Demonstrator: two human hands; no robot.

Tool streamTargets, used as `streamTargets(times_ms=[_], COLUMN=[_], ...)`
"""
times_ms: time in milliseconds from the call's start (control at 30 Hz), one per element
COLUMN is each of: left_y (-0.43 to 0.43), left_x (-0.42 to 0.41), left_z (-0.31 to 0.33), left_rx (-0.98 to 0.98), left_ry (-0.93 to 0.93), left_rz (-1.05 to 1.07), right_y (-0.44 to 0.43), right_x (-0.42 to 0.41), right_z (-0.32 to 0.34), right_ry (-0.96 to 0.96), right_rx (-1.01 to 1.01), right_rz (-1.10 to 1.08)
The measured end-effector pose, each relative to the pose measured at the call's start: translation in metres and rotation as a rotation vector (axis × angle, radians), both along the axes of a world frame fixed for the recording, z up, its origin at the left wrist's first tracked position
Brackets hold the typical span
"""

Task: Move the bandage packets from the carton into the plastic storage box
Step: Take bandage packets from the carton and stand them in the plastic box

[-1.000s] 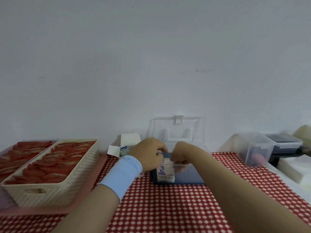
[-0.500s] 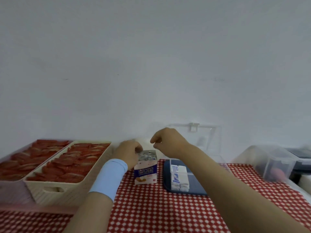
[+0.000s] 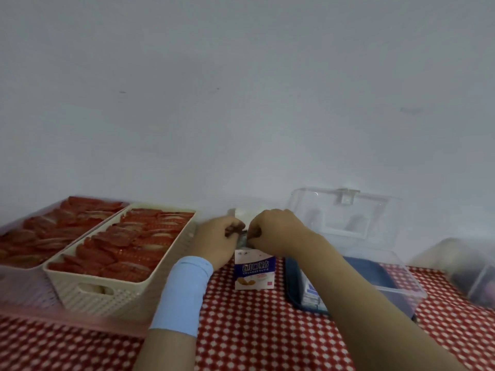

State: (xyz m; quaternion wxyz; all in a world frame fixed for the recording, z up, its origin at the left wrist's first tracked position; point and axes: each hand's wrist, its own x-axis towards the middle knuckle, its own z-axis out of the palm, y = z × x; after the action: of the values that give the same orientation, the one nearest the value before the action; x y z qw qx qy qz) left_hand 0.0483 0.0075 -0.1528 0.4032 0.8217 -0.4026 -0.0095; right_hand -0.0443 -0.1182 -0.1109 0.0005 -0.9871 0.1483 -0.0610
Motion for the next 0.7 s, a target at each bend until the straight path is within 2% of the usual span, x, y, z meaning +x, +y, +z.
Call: streamTargets(times_ms=[100, 200, 500, 600, 700], left_y=[0.0, -0.001, 0.004, 0.001, 0.0], left_x=[0.003, -0.001, -0.006, -0.003, -0.001], left_z=[-0.001, 0.002, 0.016, 0.013, 0.012], left_rx=[-0.034, -0.027, 0.041, 0.012, -0.028], left_ry=[0.039, 0.052, -0.06, -0.047, -0.001], left_rz=[-0.006, -0.019, -0.027, 0.0, -0.006], right_y=[-0.003, -0.007, -0.015, -0.017, -0.024], right_x=[0.003, 0.003, -0.01, -0.011, -0.013], right_z=[0.001, -0.003, -0.022, -0.026, -0.025], right_ry=[0.021, -0.041, -0.406, -0.376, -0.386], right_rx=[-0.036, -0.022, 0.446, 0.598, 0.627], right_rz=[0.0, -0.023, 0.011, 0.02, -0.019])
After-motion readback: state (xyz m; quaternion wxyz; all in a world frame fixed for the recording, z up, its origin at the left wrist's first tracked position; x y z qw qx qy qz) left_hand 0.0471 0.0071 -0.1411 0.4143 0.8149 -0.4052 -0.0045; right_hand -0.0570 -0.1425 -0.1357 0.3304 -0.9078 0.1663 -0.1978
